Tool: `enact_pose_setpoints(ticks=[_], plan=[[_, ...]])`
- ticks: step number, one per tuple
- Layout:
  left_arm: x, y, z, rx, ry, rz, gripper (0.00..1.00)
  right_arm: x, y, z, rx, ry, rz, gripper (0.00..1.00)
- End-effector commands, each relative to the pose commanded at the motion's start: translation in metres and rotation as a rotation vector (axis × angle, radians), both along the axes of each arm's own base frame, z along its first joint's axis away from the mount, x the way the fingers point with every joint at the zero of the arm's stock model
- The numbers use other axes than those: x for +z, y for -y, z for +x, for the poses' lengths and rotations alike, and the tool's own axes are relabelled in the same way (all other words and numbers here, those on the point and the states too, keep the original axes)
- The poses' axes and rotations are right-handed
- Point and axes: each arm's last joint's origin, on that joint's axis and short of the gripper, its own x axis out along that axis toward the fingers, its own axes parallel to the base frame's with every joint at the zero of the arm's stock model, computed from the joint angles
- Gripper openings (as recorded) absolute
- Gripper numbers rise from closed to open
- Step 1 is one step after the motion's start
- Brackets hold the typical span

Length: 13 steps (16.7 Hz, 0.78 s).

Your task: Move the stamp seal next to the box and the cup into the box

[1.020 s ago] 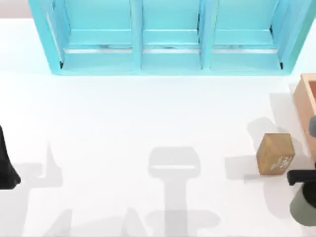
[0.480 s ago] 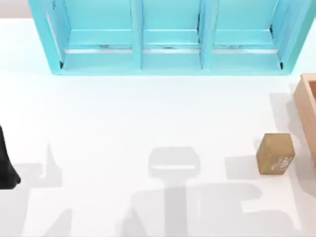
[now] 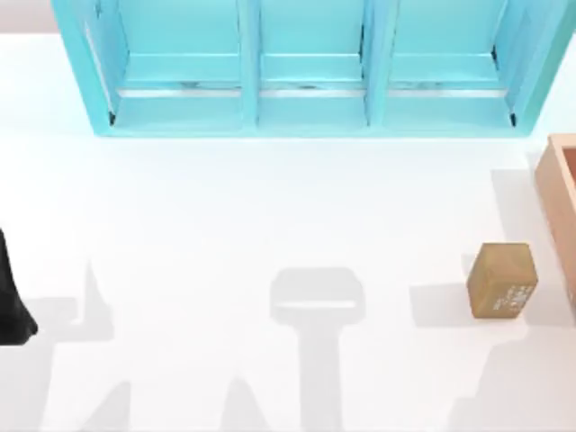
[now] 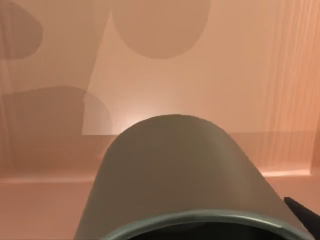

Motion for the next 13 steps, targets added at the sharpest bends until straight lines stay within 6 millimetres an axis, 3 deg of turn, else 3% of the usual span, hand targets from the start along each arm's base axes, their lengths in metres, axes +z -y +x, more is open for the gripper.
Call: enact_pose_setpoints(ticks=[2, 7, 13], plan=[[0.000, 0.000, 0.000, 0.000, 0.000, 0.000, 1.00, -0.001, 0.009, -0.003, 0.001, 0.009, -0.009, 0.00], [0.000, 0.000, 0.000, 0.000, 0.000, 0.000, 1.00, 0.000, 0.009, -0.003, 0.003, 0.013, -0.010, 0.00], [0.000, 0.000, 0.000, 0.000, 0.000, 0.000, 1.00, 0.009, 0.023, 0.017, 0.007, 0.220, -0.049, 0.00]])
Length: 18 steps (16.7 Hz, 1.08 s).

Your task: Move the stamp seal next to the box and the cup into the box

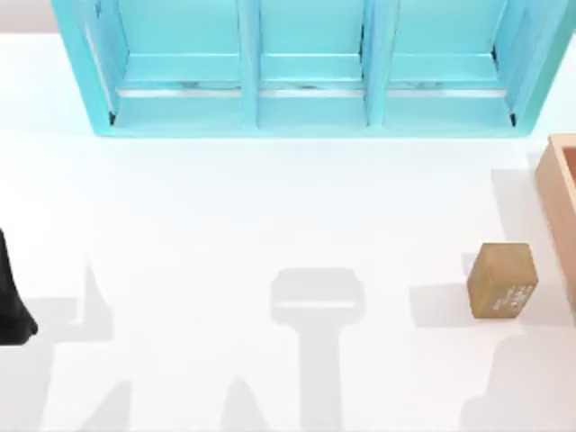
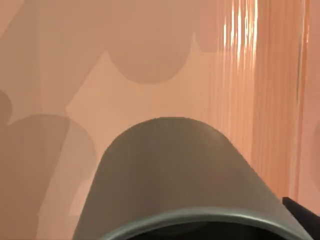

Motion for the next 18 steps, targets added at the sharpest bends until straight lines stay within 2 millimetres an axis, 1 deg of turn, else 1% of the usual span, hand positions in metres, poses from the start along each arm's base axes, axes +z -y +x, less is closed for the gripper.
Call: enact_pose_setpoints(ticks=[2, 4, 6, 10, 12, 16, 18], plan=[[0.000, 0.000, 0.000, 0.000, 0.000, 0.000, 1.00, -0.005, 0.000, 0.006, 0.014, 0.051, -0.008, 0.00], [0.000, 0.000, 0.000, 0.000, 0.000, 0.000, 1.00, -0.015, -0.002, 0.008, 0.020, 0.051, -0.006, 0.00], [0.000, 0.000, 0.000, 0.000, 0.000, 0.000, 1.00, -0.033, -0.007, 0.004, 0.017, -0.004, 0.008, 0.00], [0.000, 0.000, 0.000, 0.000, 0.000, 0.000, 1.00, -0.069, -0.018, -0.015, 0.001, -0.175, 0.037, 0.00], [0.000, 0.000, 0.000, 0.000, 0.000, 0.000, 1.00, -0.074, -0.020, -0.020, -0.006, -0.210, 0.039, 0.00], [0.000, 0.000, 0.000, 0.000, 0.000, 0.000, 1.00, -0.074, -0.020, -0.020, -0.006, -0.210, 0.039, 0.00], [0.000, 0.000, 0.000, 0.000, 0.000, 0.000, 1.00, -0.074, -0.020, -0.020, -0.006, -0.210, 0.039, 0.15]])
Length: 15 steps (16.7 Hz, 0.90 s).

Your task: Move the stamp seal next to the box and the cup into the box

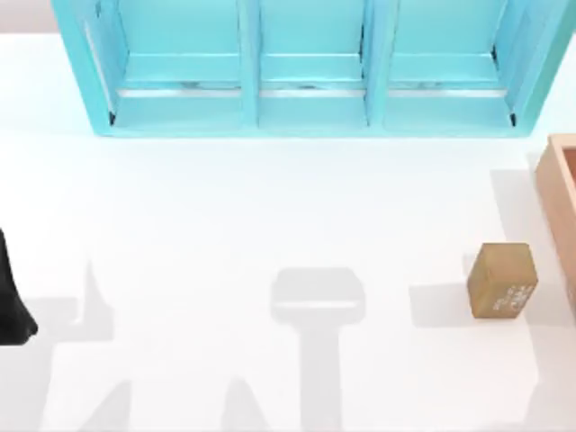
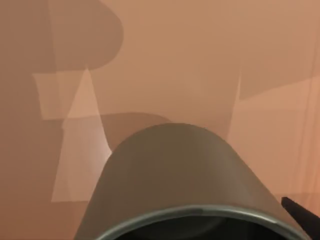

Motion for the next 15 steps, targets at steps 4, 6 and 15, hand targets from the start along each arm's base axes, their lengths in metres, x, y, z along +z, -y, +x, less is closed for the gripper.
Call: enact_pose_setpoints(ticks=[4, 6, 15], plan=[[0.0000, 0.0000, 0.0000, 0.000, 0.000, 0.000, 1.00, 0.0000, 0.0000, 0.0000, 0.000, 0.000, 0.000, 0.45], [0.0000, 0.0000, 0.0000, 0.000, 0.000, 0.000, 1.00, 0.0000, 0.0000, 0.0000, 0.000, 0.000, 0.000, 0.60], [0.0000, 0.0000, 0.0000, 0.000, 0.000, 0.000, 1.00, 0.0000, 0.0000, 0.0000, 0.000, 0.000, 0.000, 1.00]])
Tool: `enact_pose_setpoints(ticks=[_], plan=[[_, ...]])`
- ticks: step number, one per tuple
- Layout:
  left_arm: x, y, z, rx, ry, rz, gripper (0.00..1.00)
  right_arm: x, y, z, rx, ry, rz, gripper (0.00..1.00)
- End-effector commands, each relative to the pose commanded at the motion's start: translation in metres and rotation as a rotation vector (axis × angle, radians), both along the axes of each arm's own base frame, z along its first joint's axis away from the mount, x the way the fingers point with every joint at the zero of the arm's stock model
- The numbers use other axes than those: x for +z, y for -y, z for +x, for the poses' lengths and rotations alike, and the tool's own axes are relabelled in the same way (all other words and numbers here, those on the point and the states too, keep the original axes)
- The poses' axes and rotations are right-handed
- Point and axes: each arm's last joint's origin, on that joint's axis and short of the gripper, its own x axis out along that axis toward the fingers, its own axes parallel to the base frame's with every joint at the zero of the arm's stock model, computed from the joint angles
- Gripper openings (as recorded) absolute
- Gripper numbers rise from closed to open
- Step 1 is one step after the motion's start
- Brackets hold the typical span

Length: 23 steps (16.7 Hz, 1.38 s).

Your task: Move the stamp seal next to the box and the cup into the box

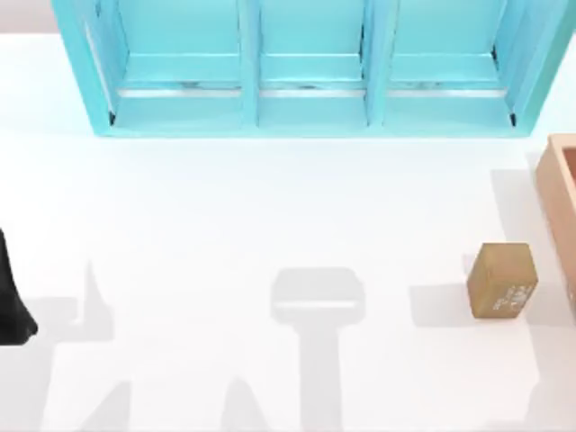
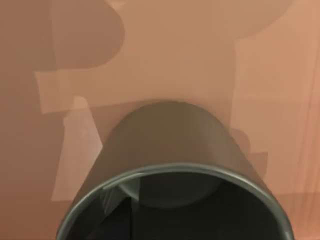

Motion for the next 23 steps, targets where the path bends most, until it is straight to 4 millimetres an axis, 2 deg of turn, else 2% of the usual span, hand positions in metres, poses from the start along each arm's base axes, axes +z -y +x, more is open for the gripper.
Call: enact_pose_setpoints(ticks=[6, 8, 12, 15, 17, 19, 23], plan=[[0.000, 0.000, 0.000, 0.000, 0.000, 0.000, 1.00, 0.000, 0.001, 0.000, -0.001, 0.002, 0.000, 1.00], [0.000, 0.000, 0.000, 0.000, 0.000, 0.000, 1.00, 0.007, 0.007, 0.004, -0.009, 0.029, 0.002, 1.00], [0.000, 0.000, 0.000, 0.000, 0.000, 0.000, 1.00, 0.045, 0.021, 0.019, -0.017, 0.152, -0.019, 1.00], [0.000, 0.000, 0.000, 0.000, 0.000, 0.000, 1.00, 0.082, 0.015, 0.025, 0.005, 0.190, -0.019, 1.00], [0.000, 0.000, 0.000, 0.000, 0.000, 0.000, 1.00, 0.098, 0.008, 0.021, 0.014, 0.162, -0.013, 1.00], [0.000, 0.000, 0.000, 0.000, 0.000, 0.000, 1.00, 0.103, 0.003, 0.012, 0.012, 0.088, -0.003, 1.00], [0.000, 0.000, 0.000, 0.000, 0.000, 0.000, 1.00, 0.100, 0.000, 0.000, 0.000, 0.001, 0.000, 1.00]])
